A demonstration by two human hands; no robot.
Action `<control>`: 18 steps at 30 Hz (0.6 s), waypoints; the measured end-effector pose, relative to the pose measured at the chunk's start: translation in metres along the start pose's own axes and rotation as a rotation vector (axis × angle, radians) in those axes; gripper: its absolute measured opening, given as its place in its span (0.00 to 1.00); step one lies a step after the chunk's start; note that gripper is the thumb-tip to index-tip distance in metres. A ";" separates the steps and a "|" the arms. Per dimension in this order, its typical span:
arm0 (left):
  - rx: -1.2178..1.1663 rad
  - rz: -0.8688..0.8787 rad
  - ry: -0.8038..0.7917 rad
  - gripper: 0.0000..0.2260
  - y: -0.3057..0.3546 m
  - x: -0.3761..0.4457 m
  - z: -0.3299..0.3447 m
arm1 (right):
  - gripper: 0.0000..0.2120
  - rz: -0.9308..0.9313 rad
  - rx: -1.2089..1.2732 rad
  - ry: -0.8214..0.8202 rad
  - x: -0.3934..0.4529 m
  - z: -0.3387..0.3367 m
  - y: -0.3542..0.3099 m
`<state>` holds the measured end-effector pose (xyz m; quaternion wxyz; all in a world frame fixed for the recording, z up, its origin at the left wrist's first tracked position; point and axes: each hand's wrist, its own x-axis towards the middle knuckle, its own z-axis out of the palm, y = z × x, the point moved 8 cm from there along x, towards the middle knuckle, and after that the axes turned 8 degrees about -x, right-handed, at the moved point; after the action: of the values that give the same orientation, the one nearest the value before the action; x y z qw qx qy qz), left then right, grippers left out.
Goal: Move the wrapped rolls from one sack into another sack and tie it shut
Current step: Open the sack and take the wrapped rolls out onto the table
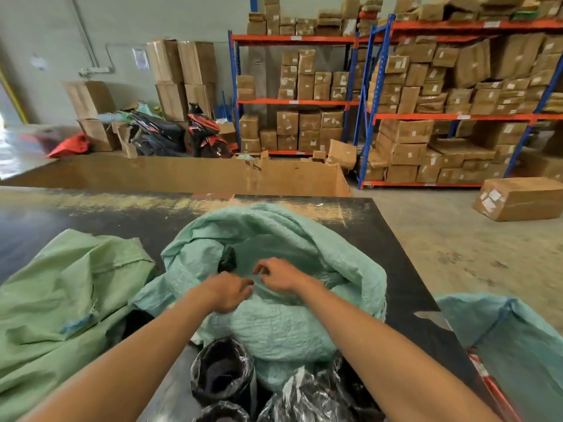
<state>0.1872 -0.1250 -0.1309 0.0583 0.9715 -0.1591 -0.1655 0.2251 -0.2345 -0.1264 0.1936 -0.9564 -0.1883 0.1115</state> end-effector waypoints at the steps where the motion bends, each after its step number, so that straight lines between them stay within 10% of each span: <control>1: 0.172 -0.016 0.003 0.21 -0.002 0.001 0.001 | 0.18 0.003 0.011 -0.016 0.017 0.005 0.001; 6: 0.331 -0.013 0.153 0.31 -0.007 0.002 -0.003 | 0.16 -0.038 0.039 -0.054 0.083 0.023 -0.004; 18: 0.365 -0.527 -0.118 0.24 -0.089 0.017 0.009 | 0.28 -0.221 -0.332 -0.163 0.151 0.061 -0.045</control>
<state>0.2251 -0.0469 -0.1592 -0.1711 0.9624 0.0675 -0.1998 0.3298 -0.1154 -0.1836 0.0288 -0.9365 -0.3228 0.1342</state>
